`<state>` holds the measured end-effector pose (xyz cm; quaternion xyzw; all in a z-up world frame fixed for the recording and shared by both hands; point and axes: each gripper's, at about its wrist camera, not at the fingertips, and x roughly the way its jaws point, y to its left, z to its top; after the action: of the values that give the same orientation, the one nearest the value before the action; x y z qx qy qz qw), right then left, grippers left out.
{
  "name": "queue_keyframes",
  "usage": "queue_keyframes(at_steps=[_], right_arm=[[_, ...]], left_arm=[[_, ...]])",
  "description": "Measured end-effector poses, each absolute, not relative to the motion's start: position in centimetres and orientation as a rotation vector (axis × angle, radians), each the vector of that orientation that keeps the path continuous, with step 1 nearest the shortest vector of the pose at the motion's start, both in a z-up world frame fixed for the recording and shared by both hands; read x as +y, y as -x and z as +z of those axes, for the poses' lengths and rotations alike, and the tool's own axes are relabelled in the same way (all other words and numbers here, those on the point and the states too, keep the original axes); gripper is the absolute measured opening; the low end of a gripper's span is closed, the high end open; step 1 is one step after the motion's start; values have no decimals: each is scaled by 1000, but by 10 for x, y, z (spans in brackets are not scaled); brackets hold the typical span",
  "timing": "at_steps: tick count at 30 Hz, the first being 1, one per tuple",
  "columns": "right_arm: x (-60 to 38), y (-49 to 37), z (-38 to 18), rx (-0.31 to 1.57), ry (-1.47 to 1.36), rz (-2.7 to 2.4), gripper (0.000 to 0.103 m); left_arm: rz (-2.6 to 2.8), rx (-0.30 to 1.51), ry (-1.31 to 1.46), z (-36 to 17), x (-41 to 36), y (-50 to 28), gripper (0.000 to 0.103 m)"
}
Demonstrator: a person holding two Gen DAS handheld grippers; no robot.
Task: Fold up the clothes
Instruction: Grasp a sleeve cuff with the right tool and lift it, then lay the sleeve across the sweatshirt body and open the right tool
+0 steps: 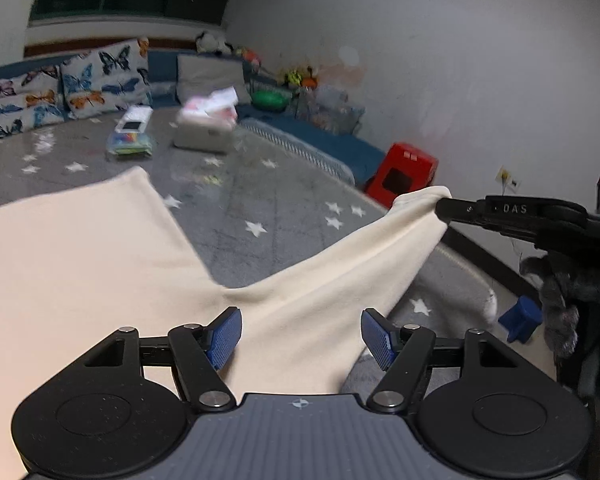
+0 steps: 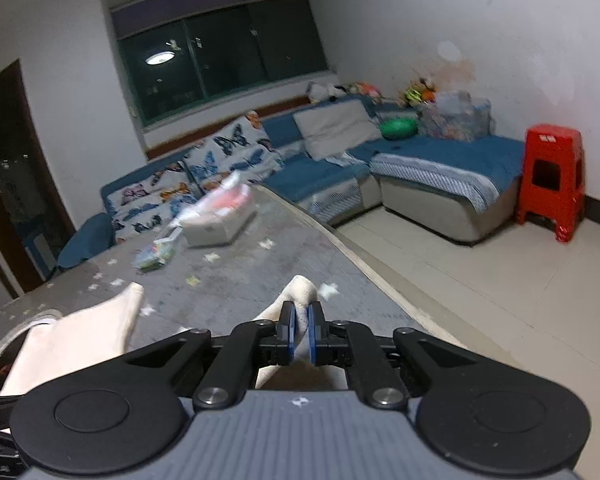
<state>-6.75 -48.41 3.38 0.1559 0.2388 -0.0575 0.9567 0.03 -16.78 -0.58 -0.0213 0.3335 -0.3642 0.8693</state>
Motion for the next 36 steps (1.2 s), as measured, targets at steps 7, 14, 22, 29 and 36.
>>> queue_keyframes(at_steps=[7,14,22,29,36], right_arm=[[-447,71,87,423,-240,29,6],[-376,58,138,383,-154,260,6],[-265,35,137,454,-25,538,6],[-191,24,87,622,70,675,7],[-200,35,74,666,78,691,17]], left_arm=[[-699,676,64,6,-101,32,72],[-642,672,88,1,-56,63,74],[-481,636,159,5,5,87,74],[-349,619,197,5,41,90,75],[-302,599,167,7,47,90,75]])
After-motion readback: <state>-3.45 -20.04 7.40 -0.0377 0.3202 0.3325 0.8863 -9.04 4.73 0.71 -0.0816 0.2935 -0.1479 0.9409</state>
